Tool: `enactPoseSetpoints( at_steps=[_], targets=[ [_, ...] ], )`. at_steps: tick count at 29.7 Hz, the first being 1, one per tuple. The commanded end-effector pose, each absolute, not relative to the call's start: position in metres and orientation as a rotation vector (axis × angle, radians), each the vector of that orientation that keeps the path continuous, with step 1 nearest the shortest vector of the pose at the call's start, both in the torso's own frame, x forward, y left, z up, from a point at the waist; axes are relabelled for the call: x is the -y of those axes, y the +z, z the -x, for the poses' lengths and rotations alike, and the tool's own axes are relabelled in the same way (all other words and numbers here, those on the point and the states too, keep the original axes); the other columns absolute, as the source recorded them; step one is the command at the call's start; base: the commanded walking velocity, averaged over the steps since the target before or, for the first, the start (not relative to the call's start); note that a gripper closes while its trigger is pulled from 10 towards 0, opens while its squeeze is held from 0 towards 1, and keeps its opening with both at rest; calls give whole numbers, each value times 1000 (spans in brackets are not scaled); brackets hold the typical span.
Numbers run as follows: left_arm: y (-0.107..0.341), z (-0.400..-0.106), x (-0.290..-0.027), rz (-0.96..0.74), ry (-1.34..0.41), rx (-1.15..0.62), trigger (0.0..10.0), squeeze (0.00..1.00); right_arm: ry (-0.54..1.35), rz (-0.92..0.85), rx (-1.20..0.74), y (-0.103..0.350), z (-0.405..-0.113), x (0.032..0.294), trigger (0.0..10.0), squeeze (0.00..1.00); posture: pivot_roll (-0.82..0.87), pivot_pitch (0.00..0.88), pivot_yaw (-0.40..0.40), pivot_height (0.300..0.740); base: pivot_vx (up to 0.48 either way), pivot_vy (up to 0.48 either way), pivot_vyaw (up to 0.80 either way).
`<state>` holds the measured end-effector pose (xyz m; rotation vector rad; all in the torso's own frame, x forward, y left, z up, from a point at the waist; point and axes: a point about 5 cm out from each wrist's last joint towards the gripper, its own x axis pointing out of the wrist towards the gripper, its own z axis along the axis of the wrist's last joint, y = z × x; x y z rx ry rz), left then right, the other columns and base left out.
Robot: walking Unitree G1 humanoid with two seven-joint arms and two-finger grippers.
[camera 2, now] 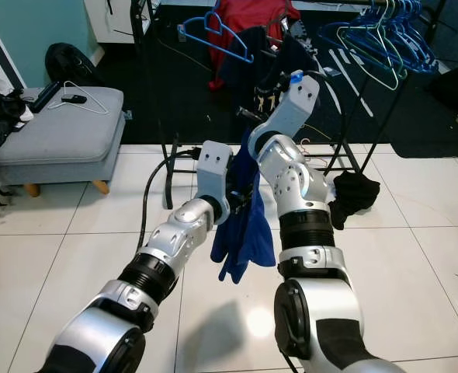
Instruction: Hang hanger
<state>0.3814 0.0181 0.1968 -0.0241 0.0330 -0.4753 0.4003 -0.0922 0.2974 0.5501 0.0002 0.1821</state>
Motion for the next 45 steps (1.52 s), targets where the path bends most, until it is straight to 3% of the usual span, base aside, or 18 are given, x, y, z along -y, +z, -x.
enactPoseSetpoints(
  at_steps=[1,34,45],
  targets=[
    [193,-379,-17,18,-485,-33,10000,0,197,-535,15,303,-399,91,0,0,-122,196,-60,740,0,0,0],
    [186,-379,-29,-68,-553,-31,10000,0,204,-532,16,302,-398,91,0,0,-117,179,-63,740,0,0,0],
    [194,-375,-8,5,-575,-27,10000,0,207,-537,15,303,-398,90,0,0,-119,188,-64,740,0,0,0]
  ],
)
